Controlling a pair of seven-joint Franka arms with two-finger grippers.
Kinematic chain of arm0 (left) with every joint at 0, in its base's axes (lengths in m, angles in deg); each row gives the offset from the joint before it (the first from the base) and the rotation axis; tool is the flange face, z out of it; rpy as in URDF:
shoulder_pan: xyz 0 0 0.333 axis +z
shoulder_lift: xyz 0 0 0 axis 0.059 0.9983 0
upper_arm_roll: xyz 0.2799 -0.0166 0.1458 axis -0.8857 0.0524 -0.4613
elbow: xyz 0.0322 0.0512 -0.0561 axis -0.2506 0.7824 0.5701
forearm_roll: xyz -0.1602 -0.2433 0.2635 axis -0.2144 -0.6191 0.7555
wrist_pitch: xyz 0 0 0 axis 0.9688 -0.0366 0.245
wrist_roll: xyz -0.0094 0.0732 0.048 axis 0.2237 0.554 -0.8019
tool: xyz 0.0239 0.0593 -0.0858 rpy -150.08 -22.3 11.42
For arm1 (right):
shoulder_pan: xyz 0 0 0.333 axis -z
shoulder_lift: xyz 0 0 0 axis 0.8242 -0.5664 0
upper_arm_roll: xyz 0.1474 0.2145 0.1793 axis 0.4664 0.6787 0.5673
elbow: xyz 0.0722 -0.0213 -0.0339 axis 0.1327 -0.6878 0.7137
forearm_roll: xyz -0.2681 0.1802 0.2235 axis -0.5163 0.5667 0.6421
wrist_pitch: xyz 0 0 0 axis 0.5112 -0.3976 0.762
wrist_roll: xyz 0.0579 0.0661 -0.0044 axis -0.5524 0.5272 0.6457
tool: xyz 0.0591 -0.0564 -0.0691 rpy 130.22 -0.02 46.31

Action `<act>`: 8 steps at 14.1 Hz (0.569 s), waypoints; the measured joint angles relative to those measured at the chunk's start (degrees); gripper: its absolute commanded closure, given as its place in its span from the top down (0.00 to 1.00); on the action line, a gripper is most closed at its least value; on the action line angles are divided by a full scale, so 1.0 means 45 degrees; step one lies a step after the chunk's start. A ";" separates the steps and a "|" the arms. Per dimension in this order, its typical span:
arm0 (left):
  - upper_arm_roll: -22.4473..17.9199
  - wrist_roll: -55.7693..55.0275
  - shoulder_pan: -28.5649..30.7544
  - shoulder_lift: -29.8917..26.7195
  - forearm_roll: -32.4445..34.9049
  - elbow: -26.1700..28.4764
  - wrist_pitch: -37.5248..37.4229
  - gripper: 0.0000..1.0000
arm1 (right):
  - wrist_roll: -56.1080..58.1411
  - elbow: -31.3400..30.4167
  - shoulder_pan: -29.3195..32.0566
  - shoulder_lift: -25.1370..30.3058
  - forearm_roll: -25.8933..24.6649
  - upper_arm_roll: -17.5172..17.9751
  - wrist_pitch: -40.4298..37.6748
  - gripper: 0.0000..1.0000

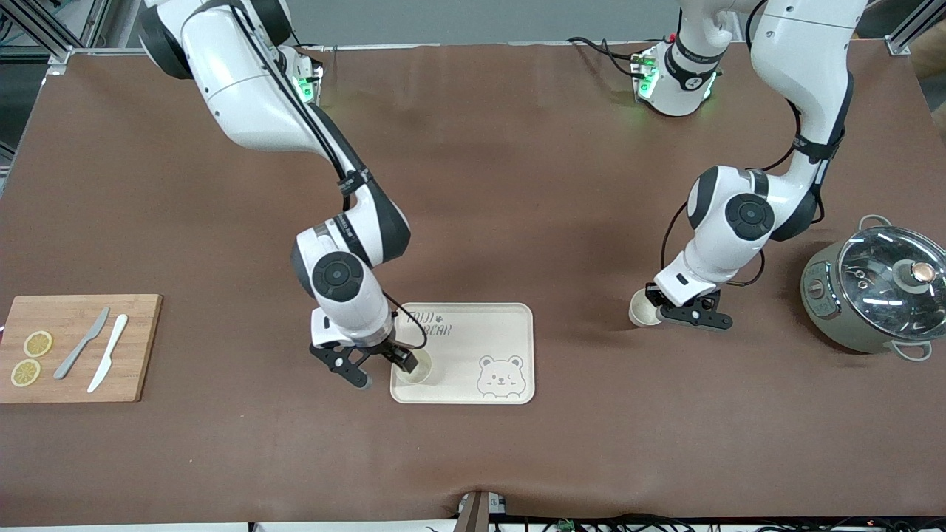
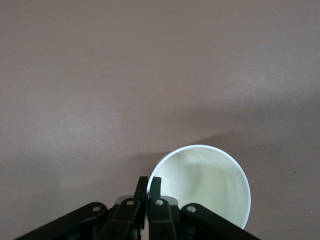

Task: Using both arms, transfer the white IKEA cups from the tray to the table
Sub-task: 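Lift the cup with the left gripper while the right gripper reaches the other cup, then set the cup down beside the tray and open the left gripper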

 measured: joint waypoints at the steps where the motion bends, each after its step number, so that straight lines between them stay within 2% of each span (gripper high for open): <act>1: 0.0001 0.0001 0.0020 0.0056 0.0000 0.0008 0.0106 0.00 | -0.0020 0.0000 -0.0118 -0.0001 0.0000 0.0000 -0.0007 1.00; 6: 0.0010 0.0010 0.0044 0.0333 0.0000 0.0008 0.0567 0.00 | -0.0040 -0.0005 -0.0187 -0.0179 -0.0001 -0.0091 -0.0047 1.00; 7: 0.0011 0.0016 0.0046 0.0333 0.0000 0.0008 0.0570 0.69 | -0.0040 -0.0005 -0.0173 -0.0245 -0.0007 -0.0119 -0.0015 1.00; 8: 0.0012 0.0023 0.0046 0.0334 0.0000 0.0006 0.0582 1.00 | -0.0040 -0.0006 -0.0164 -0.0319 -0.0032 -0.0141 0.0089 1.00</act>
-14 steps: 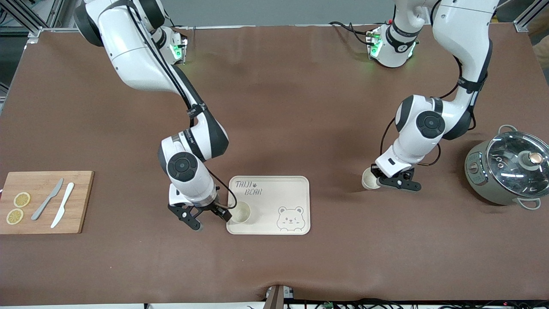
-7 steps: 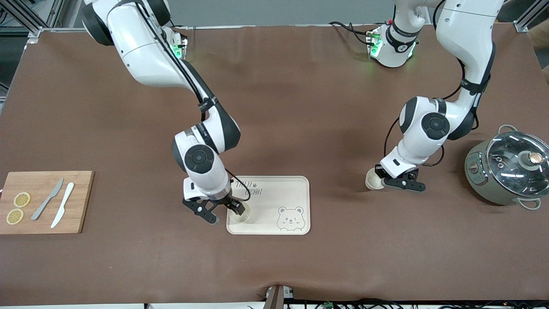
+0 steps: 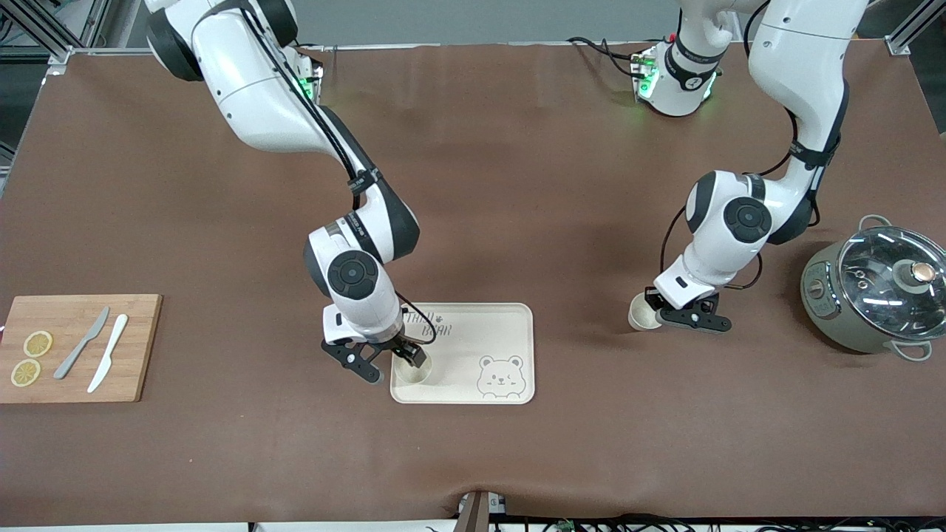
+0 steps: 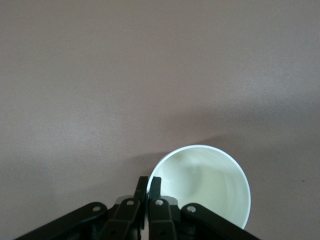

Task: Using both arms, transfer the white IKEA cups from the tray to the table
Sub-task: 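Set the cup down beside the tray and open the left gripper, then raise the left gripper away while the right gripper grasps the cup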

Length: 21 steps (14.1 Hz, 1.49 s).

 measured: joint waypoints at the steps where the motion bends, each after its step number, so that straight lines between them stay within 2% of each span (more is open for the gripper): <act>1: 0.0005 0.0002 0.0000 0.0004 0.0000 -0.0003 0.0031 1.00 | 0.0000 -0.0001 0.0002 -0.0087 -0.0034 -0.0012 0.0169 1.00; 5: 0.0033 -0.0002 0.0003 0.0027 -0.0029 -0.0080 0.0071 1.00 | -0.0002 -0.0001 -0.0006 -0.0488 -0.0249 -0.0013 0.0623 1.00; 7: 0.0033 -0.0003 0.0017 -0.0145 -0.0054 -0.0289 -0.0478 1.00 | -0.0002 -0.0001 -0.0009 -0.0630 -0.0326 -0.0014 0.0701 1.00; 8: 0.0034 -0.0004 0.0026 -0.0330 -0.0075 -0.0585 -0.1334 1.00 | -0.0002 -0.0001 -0.0009 -0.0663 -0.0349 -0.0013 0.0728 1.00; 10: 0.0043 -0.0016 0.0028 -0.0752 -0.0408 -0.1816 -0.4048 1.00 | -0.0002 0.0013 -0.0008 -0.0665 -0.0382 -0.0014 0.0733 1.00; 11: 0.0059 -0.0024 0.0018 -0.0919 -0.0709 -0.2646 -0.5434 1.00 | -0.0002 0.0026 -0.0005 -0.0664 -0.0386 -0.0014 0.0736 0.91; 13: 0.0073 -0.0113 0.0014 -0.1107 -0.1004 -0.4215 -0.7451 1.00 | -0.0003 0.0070 0.0006 -0.0664 -0.0389 -0.0021 0.0739 0.63; 16: 0.0050 -0.0358 0.0216 -0.1101 -0.1049 -0.5300 -0.8191 1.00 | -0.0004 0.0141 0.0027 -0.0664 -0.0389 -0.0031 0.0896 0.32; 19: 0.0040 -0.0358 0.0647 -0.1072 -0.1054 -0.5781 -0.8480 1.00 | -0.0008 0.0202 0.0043 -0.0664 -0.0389 -0.0032 0.1315 0.19; 21: 0.0040 -0.0343 0.0718 -0.1099 -0.1051 -0.6576 -0.9624 1.00 | -0.0021 0.0236 0.0041 -0.0664 -0.0389 -0.0031 0.1382 0.06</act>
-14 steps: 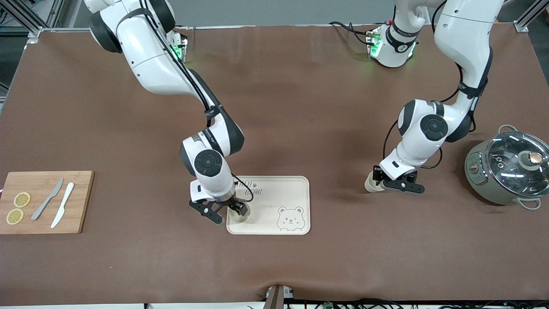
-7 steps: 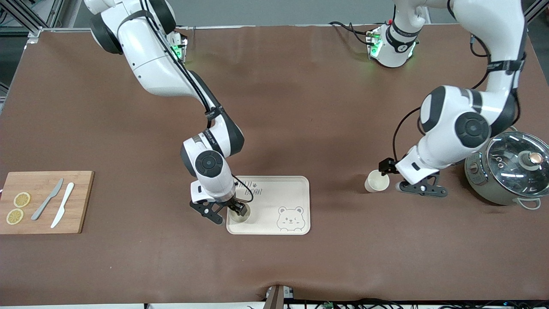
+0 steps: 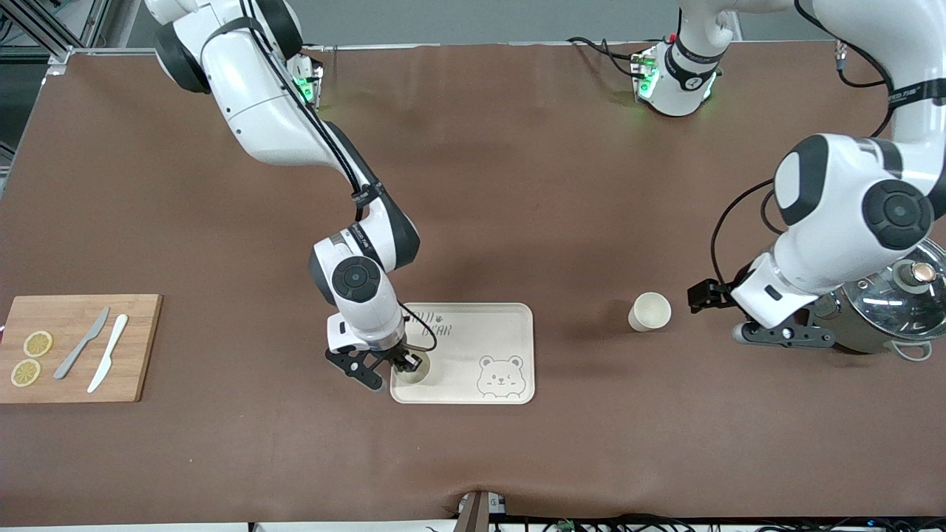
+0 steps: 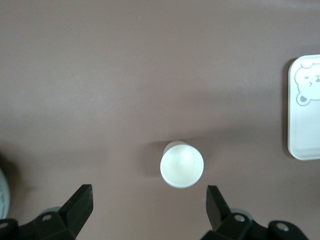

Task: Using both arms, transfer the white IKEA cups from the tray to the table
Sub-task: 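Raise the left gripper away while the right gripper grasps the cup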

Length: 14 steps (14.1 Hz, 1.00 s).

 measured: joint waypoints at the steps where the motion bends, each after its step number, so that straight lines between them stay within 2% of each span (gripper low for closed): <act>1: 0.0001 0.0015 -0.0005 -0.0061 0.0012 -0.0442 -0.0609 1.00 | 0.0000 0.0002 -0.0005 0.0000 -0.0001 0.0003 0.0000 0.00; 4: 0.0001 0.0037 0.0056 -0.0756 0.0022 -0.1113 -0.1672 1.00 | 0.0000 0.0003 -0.0028 -0.0003 -0.0012 0.0009 -0.0002 0.00; 10: 0.0048 0.0064 0.0138 -0.2896 0.0008 -0.1207 -0.3515 1.00 | 0.0000 0.0110 0.0014 0.0031 -0.0017 -0.0002 -0.0120 0.00; 14: 0.0191 0.0254 0.0130 -0.3375 0.0007 -0.1174 -0.4149 1.00 | 0.0050 0.0597 0.0328 0.0466 -0.0006 0.0007 -0.1675 0.00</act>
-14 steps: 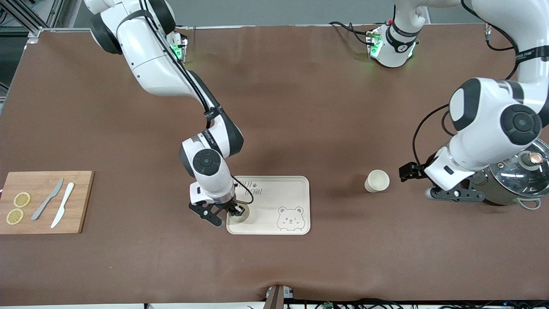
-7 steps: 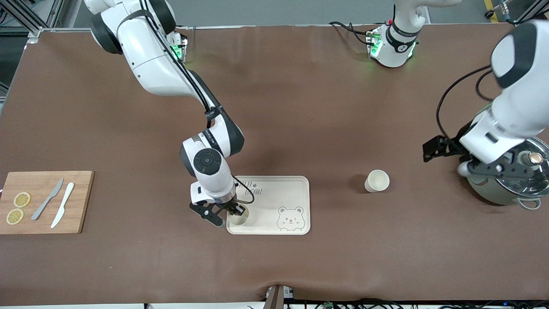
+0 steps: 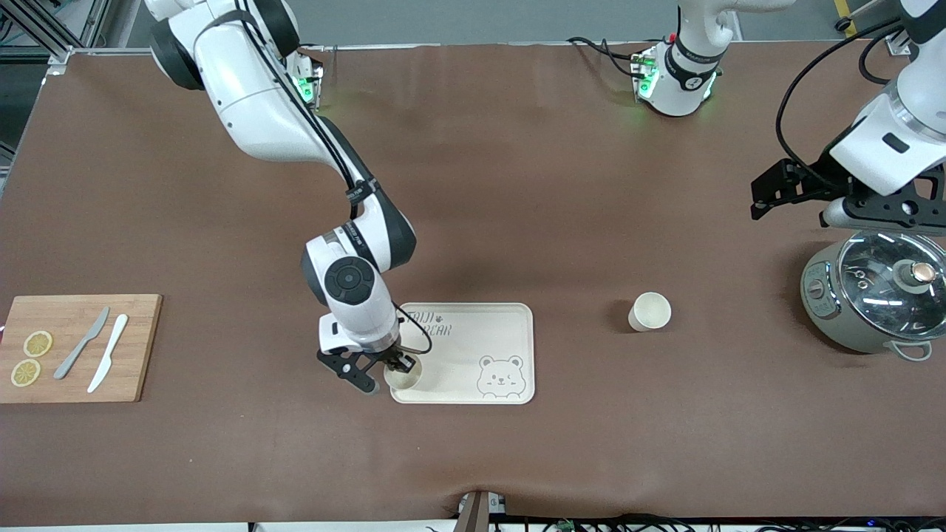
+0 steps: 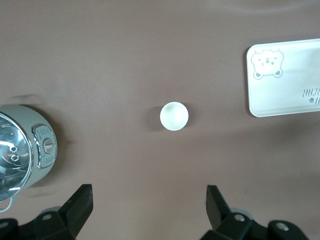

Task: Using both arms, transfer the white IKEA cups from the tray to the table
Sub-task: 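Raise the left gripper away while the right gripper grasps the cup, then lift the white cup with the right gripper toward the cutting board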

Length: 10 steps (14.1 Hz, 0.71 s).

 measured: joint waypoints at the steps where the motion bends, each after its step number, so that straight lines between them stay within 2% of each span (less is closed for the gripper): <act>1: 0.0006 0.0257 -0.0001 0.0003 0.0000 0.0017 -0.0021 1.00 | 0.0249 0.0132 0.0190 0.0250 0.0111 0.0006 -0.0515 0.00; 5: 0.0003 0.0564 0.0008 0.0024 0.0001 0.0103 -0.0048 1.00 | 0.3028 0.0322 0.1331 0.1963 0.1521 -0.0017 -0.2903 0.00; 8: -0.0001 0.0839 0.0030 0.0103 0.0129 0.0180 -0.0054 1.00 | 0.5521 0.0261 0.2623 0.3353 0.1864 -0.0019 -0.5331 0.00; 10: -0.0002 0.0971 0.0034 0.0207 0.0600 0.0237 -0.0055 1.00 | 0.6971 -0.0170 0.3340 0.4014 0.1908 -0.0018 -0.5943 0.00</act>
